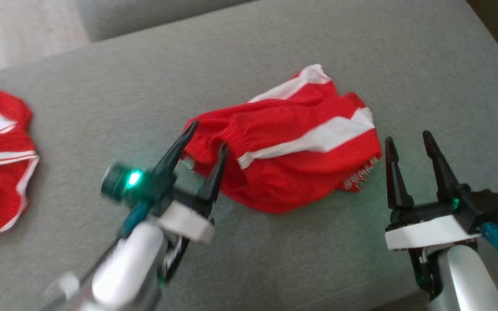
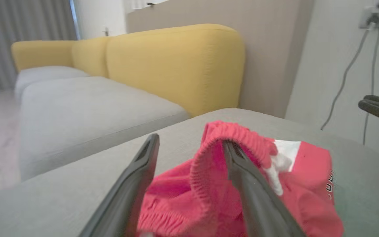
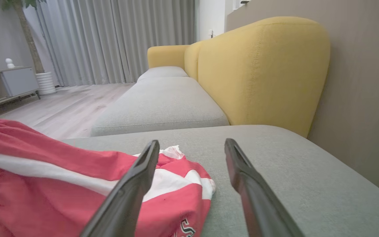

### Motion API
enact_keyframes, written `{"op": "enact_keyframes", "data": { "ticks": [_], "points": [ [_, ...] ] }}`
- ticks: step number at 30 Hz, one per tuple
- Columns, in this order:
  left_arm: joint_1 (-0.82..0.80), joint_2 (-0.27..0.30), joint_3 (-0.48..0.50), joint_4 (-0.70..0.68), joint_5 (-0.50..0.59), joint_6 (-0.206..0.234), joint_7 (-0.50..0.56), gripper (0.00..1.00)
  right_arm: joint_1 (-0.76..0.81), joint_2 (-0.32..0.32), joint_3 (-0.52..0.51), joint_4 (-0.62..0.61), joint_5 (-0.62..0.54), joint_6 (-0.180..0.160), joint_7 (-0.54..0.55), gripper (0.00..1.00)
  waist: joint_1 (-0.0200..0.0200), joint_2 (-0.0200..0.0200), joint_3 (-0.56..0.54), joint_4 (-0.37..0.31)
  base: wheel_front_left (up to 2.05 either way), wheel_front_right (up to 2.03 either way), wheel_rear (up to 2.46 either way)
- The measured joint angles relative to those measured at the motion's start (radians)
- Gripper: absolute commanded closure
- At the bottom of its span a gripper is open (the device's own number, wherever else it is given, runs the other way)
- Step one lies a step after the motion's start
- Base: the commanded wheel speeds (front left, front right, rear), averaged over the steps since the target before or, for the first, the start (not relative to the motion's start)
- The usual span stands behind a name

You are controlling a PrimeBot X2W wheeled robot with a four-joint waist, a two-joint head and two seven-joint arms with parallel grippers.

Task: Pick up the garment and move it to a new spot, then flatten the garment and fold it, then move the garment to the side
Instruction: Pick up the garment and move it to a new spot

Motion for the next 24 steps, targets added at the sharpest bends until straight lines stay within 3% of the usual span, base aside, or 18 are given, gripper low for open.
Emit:
{"op": "enact_keyframes", "data": {
  "ticks": [9, 15, 24],
  "points": [
    [0.347, -0.072, 0.216, -0.103, 0.040, -0.009, 0.000, 0.00, 0.091, 0.001, -0.014, 0.046, -0.037, 0.000, 0.003, 0.00, -0.0003, 0.0000, -0.107, 0.126, 0.00, 0.00, 0.00],
    [0.491, -0.109, 0.377, -0.227, 0.077, 0.026, 0.000, 0.00, 0.135, 0.001, -0.031, 0.053, -0.037, 0.000, 0.003, 0.00, -0.0003, 0.0000, -0.182, 0.198, 0.00, 0.00, 0.00],
    [0.601, -0.133, 0.462, -0.340, 0.137, 0.035, 0.000, 0.00, 0.227, 0.002, -0.093, 0.025, -0.036, 0.000, 0.003, 0.00, -0.0001, 0.0000, -0.250, 0.274, 0.00, 0.00, 0.00]
  ]
}}
